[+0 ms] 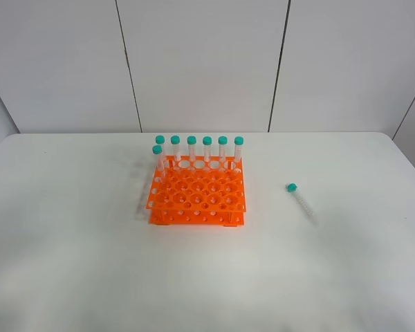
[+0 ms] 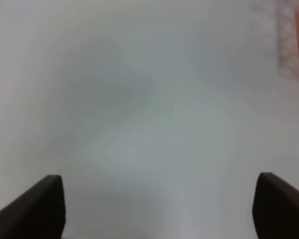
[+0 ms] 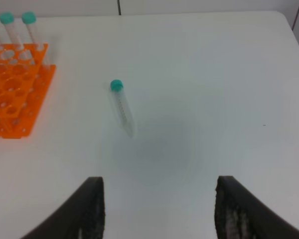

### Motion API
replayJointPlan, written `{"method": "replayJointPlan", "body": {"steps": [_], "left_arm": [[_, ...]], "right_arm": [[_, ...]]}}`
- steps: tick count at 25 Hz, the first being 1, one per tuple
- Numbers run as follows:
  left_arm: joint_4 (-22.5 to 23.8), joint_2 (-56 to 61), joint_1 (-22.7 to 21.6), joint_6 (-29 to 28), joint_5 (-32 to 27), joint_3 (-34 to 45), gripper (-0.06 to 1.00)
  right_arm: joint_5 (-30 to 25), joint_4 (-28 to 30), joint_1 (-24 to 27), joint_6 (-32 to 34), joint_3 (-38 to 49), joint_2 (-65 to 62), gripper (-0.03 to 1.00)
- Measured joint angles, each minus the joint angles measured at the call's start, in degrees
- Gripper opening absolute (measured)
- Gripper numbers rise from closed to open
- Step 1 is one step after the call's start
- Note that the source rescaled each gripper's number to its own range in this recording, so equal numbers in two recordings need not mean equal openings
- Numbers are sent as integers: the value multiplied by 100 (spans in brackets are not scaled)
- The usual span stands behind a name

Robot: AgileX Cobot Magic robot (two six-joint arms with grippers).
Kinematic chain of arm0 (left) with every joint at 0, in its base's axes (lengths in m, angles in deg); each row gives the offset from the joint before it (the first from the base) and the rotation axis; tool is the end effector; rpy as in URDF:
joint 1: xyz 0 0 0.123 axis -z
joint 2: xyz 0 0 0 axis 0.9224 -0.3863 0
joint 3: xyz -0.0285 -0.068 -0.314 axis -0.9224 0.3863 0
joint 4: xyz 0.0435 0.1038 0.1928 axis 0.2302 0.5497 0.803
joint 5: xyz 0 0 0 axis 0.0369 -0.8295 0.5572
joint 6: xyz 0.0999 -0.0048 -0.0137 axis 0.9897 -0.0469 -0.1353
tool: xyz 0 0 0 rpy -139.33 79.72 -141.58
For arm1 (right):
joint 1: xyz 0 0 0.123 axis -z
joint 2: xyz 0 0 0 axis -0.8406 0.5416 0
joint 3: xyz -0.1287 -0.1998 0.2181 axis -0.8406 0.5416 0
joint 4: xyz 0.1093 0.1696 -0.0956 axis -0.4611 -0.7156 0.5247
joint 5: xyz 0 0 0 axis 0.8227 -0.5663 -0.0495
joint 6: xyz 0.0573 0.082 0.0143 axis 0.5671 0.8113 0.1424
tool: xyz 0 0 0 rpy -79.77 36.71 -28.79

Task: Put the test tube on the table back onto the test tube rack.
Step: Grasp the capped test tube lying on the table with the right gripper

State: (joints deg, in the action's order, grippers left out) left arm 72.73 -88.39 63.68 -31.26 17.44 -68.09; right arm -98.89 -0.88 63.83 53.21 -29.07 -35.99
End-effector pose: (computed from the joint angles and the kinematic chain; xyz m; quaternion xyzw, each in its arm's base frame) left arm -0.0603 0.0019 0.2732 -0.0595 0.8809 0.0296 0.4686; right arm -0.0566 0.0129 0.2589 0.0296 0.8450 -0.0058 0.5339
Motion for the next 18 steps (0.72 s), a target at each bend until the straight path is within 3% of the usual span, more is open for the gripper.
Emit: {"method": "replayJointPlan", "body": {"steps": [18], "left_arm": [[0, 0, 0, 0, 0, 0, 81]], "right_arm": [[0, 0, 0, 0, 0, 0, 71]]}}
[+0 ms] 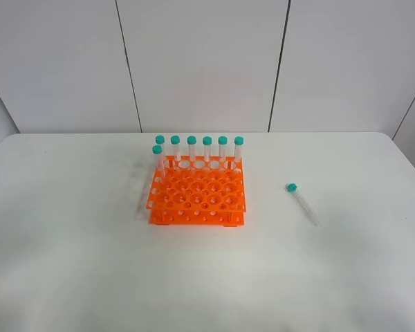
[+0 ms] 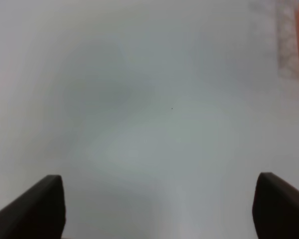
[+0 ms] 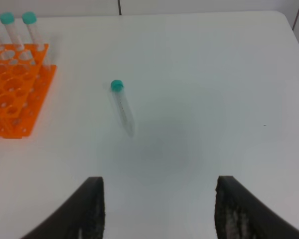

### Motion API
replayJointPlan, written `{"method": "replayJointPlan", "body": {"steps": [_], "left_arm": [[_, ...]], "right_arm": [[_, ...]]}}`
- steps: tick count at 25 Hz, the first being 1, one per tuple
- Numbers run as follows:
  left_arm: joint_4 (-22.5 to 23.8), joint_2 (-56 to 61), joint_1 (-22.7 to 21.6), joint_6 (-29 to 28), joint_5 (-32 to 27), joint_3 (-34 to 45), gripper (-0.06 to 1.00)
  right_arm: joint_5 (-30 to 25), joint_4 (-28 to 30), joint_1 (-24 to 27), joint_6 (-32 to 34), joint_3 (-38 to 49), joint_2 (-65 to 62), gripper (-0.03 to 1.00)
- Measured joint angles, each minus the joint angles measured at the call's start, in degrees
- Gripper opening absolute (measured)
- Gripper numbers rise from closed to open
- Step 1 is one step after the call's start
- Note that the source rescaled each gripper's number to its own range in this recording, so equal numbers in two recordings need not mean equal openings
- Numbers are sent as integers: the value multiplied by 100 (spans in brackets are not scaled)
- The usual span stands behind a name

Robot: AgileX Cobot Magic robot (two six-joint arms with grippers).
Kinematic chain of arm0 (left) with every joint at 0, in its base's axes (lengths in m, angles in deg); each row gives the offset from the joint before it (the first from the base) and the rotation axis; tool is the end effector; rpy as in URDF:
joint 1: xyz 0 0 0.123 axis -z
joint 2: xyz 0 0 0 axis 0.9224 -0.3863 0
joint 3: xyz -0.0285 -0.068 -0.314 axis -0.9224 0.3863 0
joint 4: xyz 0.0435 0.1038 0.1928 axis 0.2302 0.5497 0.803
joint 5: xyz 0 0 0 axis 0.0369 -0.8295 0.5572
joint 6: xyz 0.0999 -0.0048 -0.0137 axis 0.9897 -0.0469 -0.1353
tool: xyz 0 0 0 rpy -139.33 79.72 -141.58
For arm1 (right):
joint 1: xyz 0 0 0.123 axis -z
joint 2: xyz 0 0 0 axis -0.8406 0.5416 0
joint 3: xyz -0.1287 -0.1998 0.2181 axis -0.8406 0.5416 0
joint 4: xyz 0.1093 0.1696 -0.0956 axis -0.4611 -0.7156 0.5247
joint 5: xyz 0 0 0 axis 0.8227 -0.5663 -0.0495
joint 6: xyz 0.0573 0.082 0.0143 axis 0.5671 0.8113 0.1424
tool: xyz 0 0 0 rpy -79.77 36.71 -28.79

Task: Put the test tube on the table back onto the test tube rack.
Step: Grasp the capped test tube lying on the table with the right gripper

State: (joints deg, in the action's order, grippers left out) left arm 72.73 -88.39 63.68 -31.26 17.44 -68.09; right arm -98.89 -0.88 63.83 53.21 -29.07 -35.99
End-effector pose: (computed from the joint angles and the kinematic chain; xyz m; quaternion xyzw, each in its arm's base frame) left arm -0.0603 0.0019 0.2732 -0.0595 0.8809 0.0296 0.4686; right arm -0.0566 0.0129 0.2589 0.0296 0.8450 -0.0058 0.5339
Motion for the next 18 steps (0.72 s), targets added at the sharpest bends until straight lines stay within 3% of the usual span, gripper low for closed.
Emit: {"method": "replayJointPlan", "body": {"steps": [6, 11, 18], "left_arm": [[0, 0, 0, 0, 0, 0, 81], [0, 0, 0, 0, 0, 0, 81], [0, 0, 0, 0, 0, 0, 81]], "right_arm": [[0, -38, 0, 0, -46, 0, 71], [125, -165, 0, 0, -588, 107, 71], [308, -392, 0, -371, -1784, 1779, 71]]}}
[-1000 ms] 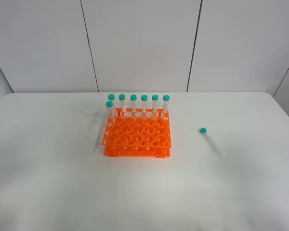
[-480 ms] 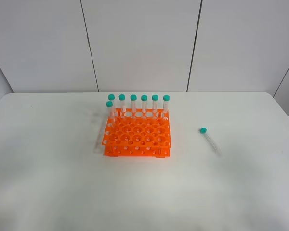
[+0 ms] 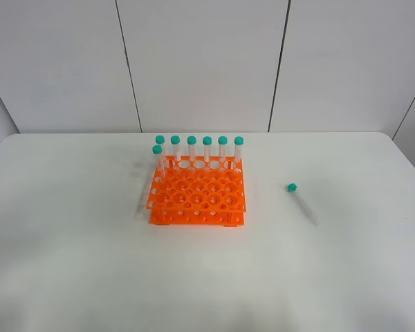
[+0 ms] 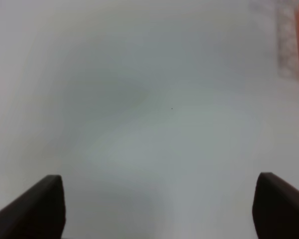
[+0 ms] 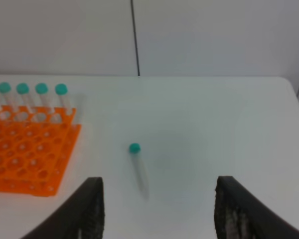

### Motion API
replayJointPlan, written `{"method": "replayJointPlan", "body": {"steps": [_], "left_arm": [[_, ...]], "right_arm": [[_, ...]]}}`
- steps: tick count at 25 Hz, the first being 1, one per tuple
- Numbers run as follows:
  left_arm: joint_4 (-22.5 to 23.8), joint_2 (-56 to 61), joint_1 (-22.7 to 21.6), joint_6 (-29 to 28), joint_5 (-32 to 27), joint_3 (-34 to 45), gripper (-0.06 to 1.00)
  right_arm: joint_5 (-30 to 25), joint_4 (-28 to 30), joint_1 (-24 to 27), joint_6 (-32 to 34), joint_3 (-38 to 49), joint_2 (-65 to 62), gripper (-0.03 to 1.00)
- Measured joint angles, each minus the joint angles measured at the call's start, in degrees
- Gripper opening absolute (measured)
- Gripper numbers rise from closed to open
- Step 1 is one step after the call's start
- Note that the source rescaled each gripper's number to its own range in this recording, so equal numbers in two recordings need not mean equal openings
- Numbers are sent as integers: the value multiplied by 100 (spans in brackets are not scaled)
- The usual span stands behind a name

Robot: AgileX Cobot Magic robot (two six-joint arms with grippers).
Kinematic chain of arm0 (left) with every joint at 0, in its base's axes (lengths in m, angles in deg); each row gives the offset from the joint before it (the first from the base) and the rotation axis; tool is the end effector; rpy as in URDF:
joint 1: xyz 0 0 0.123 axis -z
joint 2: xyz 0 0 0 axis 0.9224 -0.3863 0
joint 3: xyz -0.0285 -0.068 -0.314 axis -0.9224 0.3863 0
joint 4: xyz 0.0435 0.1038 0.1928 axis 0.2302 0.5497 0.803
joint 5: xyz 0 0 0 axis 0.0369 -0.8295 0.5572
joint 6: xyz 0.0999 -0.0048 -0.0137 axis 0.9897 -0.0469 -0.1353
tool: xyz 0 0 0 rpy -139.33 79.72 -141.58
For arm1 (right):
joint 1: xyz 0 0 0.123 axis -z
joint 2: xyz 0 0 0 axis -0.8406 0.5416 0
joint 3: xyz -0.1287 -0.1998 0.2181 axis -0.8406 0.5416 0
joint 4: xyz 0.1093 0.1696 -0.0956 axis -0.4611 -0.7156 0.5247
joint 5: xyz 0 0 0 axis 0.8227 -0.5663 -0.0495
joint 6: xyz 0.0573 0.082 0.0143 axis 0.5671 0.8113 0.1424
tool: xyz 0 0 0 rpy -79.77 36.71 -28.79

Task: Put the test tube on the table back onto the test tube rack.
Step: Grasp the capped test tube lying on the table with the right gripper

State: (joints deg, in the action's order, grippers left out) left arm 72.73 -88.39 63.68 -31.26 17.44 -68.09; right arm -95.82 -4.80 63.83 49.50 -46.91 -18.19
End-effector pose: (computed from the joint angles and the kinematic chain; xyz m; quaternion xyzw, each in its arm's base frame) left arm -0.0603 0.0019 0.2732 -0.0595 0.8809 0.0296 0.4686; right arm -0.0278 0.0151 0.3608 0.0033 0.8293 0.0085 0.5588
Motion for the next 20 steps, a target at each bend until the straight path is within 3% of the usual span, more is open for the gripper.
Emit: {"method": "replayJointPlan", "body": {"steps": [7, 11, 14, 20], "left_arm": [[0, 0, 0, 0, 0, 0, 81], [0, 0, 0, 0, 0, 0, 81], [0, 0, 0, 0, 0, 0, 81], [0, 0, 0, 0, 0, 0, 81]], "right_arm": [[-605, -1508, 0, -1144, -1607, 2832, 71], [-639, -1634, 0, -1376, -2355, 4476, 71], [-628, -1634, 0, -1418, -2678, 5558, 63], [-594, -1834, 0, -1852, -2745, 6992, 54]]}}
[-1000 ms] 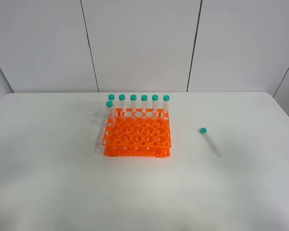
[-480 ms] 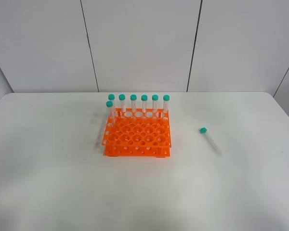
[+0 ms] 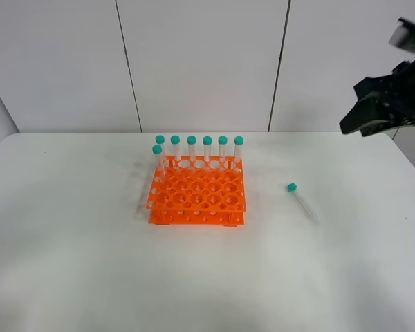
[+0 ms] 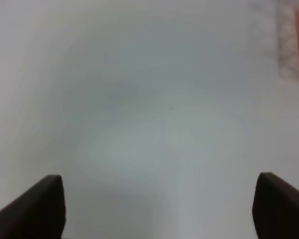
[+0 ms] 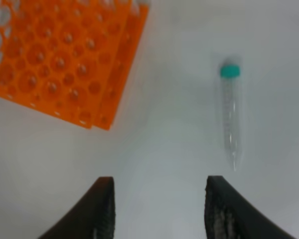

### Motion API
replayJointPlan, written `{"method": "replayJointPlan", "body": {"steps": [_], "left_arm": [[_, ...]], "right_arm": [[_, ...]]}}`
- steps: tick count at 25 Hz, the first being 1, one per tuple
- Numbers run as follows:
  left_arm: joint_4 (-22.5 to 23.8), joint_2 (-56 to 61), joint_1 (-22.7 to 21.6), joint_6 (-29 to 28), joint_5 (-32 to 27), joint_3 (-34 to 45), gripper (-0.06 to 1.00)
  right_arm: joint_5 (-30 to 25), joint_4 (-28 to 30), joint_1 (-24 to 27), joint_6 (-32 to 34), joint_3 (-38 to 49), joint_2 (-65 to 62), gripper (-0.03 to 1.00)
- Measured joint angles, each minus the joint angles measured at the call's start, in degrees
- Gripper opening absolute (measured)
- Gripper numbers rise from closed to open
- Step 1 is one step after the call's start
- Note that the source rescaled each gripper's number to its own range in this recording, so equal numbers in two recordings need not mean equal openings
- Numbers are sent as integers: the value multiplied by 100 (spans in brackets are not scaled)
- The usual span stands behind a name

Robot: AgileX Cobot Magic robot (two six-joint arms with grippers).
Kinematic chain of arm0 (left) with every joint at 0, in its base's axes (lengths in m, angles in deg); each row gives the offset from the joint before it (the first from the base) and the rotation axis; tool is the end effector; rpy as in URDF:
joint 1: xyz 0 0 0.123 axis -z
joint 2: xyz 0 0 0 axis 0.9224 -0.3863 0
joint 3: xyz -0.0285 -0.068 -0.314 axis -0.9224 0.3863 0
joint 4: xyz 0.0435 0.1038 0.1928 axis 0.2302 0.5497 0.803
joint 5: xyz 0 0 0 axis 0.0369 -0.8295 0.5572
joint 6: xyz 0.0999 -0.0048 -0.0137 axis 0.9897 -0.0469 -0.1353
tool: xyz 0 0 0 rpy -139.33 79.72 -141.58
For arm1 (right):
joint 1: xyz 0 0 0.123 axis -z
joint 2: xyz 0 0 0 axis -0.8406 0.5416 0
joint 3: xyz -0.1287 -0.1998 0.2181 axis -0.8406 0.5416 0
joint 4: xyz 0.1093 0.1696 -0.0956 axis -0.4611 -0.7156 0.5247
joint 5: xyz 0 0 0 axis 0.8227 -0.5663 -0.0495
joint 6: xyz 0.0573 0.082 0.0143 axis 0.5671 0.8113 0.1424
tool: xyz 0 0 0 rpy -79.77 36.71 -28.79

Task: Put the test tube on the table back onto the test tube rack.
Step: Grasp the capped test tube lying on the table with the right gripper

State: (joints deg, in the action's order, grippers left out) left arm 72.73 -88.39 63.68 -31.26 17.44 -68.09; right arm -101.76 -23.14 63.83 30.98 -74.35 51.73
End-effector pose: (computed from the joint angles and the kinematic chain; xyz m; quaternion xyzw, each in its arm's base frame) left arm -0.0603 0.0019 0.2732 -0.0595 0.8809 0.0296 0.4686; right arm 0.2842 0.0070 0.3477 -0.0791 0.9594 0.1653 0.2142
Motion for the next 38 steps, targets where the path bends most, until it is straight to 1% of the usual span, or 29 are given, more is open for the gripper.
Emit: {"method": "replayJointPlan", "body": {"steps": [5, 8, 11, 13, 15, 20, 23, 28, 38], "left_arm": [[0, 0, 0, 0, 0, 0, 81], [0, 0, 0, 0, 0, 0, 81], [0, 0, 0, 0, 0, 0, 81], [0, 0, 0, 0, 0, 0, 81], [0, 0, 0, 0, 0, 0, 81], [0, 0, 0, 0, 0, 0, 81], [2, 0, 0, 0, 0, 0, 81], [2, 0, 0, 0, 0, 0, 81], [2, 0, 0, 0, 0, 0, 81]], "right_arm": [[232, 11, -38, -89, -4, 842, 54], [547, 455, -363, 17, -4, 1211, 56], [979, 1156, -832, 444, -4, 1472, 57], [1201, 1416, -1098, 692, -4, 1630, 57], [1276, 1504, -1222, 935, -4, 1795, 57], [1252, 1683, -1253, 1355, -6, 2315, 57], [1250, 1986, -1253, 1601, -6, 2487, 57], [1223, 2681, -1253, 2025, -6, 2593, 57], [1414, 2770, -1253, 2076, -6, 2970, 57]]}}
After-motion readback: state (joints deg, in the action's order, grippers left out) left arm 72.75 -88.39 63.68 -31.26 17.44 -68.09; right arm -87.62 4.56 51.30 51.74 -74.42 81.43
